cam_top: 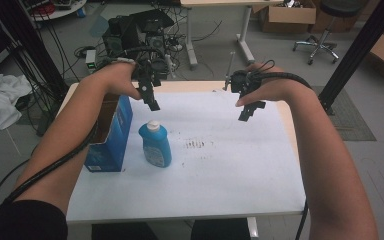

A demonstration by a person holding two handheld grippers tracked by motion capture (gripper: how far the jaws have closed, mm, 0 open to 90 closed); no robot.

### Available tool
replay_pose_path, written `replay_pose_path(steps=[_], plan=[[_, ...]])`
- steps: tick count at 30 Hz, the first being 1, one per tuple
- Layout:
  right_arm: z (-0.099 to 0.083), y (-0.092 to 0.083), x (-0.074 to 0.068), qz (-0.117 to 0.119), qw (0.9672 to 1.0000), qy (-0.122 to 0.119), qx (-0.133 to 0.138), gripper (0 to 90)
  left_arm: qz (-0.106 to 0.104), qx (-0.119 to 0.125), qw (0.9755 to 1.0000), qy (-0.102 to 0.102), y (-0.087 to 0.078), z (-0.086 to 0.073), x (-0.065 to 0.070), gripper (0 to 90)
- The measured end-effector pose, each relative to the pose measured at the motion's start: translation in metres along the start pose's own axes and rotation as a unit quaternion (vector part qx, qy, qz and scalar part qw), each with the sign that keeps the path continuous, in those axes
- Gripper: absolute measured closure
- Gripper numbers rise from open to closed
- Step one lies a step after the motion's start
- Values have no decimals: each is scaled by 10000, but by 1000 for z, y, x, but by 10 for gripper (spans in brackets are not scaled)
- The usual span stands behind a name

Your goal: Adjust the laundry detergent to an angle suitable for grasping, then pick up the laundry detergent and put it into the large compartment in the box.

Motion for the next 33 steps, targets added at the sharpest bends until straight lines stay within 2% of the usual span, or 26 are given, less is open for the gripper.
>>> replay_pose_path(steps=[6,8,10,16,25,27,30,33], plan=[[0,5,-1,42,10000,-33,-34,158,-4,70,10000,-4,-2,-2,2,1],[-1,7,-1,44,9999,-40,-87,158,-8,-56,10000,19,-4,-4,2,1],[-2,8,-1,13,9999,-67,-105,159,-5,-68,10000,38,-7,-4,1,1],[-3,6,-1,57,10000,-54,5,159,9,52,10000,-48,-9,-4,-3,1],[-7,5,4,32,10000,0,-14,159,26,54,10000,62,-6,4,-6,1],[-4,5,4,31,10000,10,56,158,49,109,9999,93,-7,5,-5,1],[-3,5,3,30,10000,-36,57,159,69,98,9999,31,-8,4,-4,1],[-5,5,3,37,10000,-15,37,159,107,71,9999,58,-12,5,-7,1]])
Point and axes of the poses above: each handheld gripper's, and its own axes: y roughly forward along the jaws, z roughly out of its top, x roughly to its right, the point moved 6 cm from there along y, roughly forward along the jaws, and after that the axes turned 12 degrees about y, right-handed, at the moved point
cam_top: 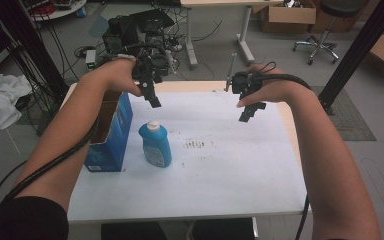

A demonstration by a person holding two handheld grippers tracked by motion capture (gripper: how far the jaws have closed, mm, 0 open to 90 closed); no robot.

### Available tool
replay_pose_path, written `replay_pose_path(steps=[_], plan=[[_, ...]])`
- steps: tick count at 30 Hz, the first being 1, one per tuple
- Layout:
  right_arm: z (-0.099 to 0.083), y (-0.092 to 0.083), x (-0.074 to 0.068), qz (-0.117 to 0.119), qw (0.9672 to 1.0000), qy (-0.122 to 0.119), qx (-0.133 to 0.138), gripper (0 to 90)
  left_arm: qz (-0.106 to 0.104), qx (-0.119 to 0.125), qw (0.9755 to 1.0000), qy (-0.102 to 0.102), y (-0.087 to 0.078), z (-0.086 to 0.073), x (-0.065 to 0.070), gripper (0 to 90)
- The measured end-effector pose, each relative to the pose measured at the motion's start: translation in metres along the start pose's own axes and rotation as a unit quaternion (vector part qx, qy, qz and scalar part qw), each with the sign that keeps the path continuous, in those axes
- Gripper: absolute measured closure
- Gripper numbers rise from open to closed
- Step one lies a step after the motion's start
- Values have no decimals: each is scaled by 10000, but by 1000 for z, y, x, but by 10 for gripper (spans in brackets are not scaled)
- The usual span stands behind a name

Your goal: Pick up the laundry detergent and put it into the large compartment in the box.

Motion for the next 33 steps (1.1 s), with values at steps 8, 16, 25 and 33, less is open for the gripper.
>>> replay_pose_path(steps=[8,16,25,33], plan=[[-3,-2,0,-42,10000,67,35,158,4,5,10000,56,-3,3,-3,1],[-2,-2,1,-45,9999,110,75,159,-13,63,9999,123,-2,2,1,1],[0,2,-1,-25,9999,86,70,159,32,179,9995,239,-16,-4,8,1],[2,0,-4,-25,9998,140,146,159,91,265,9989,381,-28,-10,21,1]])
Point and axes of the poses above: each handheld gripper's, and its own axes: y roughly forward along the jaws, z roughly out of its top, x roughly to its right, the point moved 6 cm from there along y, roughly forward along the jaws, and after that the axes turned 12 degrees about y, right-handed, at the moved point
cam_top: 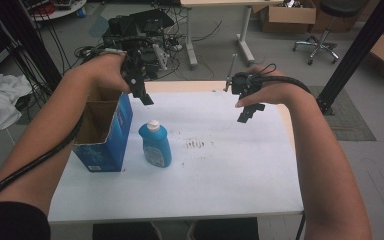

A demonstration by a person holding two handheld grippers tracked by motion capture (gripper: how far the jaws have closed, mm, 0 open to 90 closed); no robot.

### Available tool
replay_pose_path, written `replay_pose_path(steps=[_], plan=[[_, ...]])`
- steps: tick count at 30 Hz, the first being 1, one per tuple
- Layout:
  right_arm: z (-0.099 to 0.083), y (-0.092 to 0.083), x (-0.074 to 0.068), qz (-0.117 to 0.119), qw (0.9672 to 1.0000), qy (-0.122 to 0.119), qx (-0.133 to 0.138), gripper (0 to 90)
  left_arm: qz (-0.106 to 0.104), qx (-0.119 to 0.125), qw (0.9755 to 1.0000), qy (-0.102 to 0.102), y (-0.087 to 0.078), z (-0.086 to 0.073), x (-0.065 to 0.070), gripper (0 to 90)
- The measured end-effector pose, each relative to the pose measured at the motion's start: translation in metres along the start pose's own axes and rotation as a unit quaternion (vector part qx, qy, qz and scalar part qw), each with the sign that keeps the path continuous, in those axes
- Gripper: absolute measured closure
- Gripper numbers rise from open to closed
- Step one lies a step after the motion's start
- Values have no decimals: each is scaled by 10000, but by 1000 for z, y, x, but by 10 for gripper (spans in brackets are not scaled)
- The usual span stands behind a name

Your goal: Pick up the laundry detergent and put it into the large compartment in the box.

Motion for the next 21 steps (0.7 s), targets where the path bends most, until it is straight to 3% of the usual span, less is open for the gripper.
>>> replay_pose_path(steps=[13,21], plan=[[-5,3,-6,24,10000,44,-66,158,-92,-82,9997,218,-5,-4,21,1],[-4,1,-8,15,10000,28,-25,158,-218,82,9988,430,-2,-4,35,1]])
Point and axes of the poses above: each handheld gripper's, and its own axes: y roughly forward along the jaws, z roughly out of its top, x roughly to its right, the point moved 6 cm from there along y, roughly forward along the jaws, and after that the axes turned 12 degrees about y, right-handed, at the moved point
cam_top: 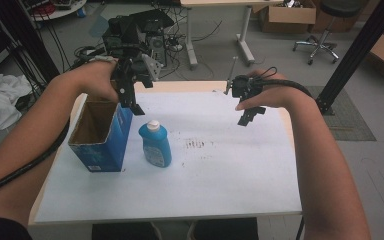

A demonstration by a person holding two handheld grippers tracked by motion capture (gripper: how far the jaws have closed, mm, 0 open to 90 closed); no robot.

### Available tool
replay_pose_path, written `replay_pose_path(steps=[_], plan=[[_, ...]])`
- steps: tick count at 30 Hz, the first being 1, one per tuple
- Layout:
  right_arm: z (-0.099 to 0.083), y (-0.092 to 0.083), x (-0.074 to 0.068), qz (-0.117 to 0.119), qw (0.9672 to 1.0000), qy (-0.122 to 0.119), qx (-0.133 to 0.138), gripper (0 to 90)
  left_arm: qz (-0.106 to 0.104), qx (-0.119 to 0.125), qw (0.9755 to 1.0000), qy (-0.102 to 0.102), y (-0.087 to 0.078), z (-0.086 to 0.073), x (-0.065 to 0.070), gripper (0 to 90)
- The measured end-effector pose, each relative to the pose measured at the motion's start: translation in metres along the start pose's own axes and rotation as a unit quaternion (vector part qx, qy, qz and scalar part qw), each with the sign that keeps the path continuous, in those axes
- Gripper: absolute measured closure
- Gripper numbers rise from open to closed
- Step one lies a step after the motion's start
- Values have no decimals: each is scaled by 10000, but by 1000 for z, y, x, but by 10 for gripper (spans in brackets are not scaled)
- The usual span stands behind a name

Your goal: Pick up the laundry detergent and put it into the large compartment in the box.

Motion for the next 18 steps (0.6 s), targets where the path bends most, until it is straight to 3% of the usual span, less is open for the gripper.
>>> replay_pose_path(steps=[13,18], plan=[[-1,2,-4,-19,10000,4,27,158,-152,-81,9997,174,15,-4,17,1],[-1,4,-6,-5,10000,15,37,158,-235,8,9994,252,16,-2,23,1]])
Point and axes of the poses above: each handheld gripper's, and its own axes: y roughly forward along the jaws, z roughly out of its top, x roughly to its right, the point moved 6 cm from there along y, roughly forward along the jaws, and after that the axes turned 12 degrees about y, right-handed, at the moved point
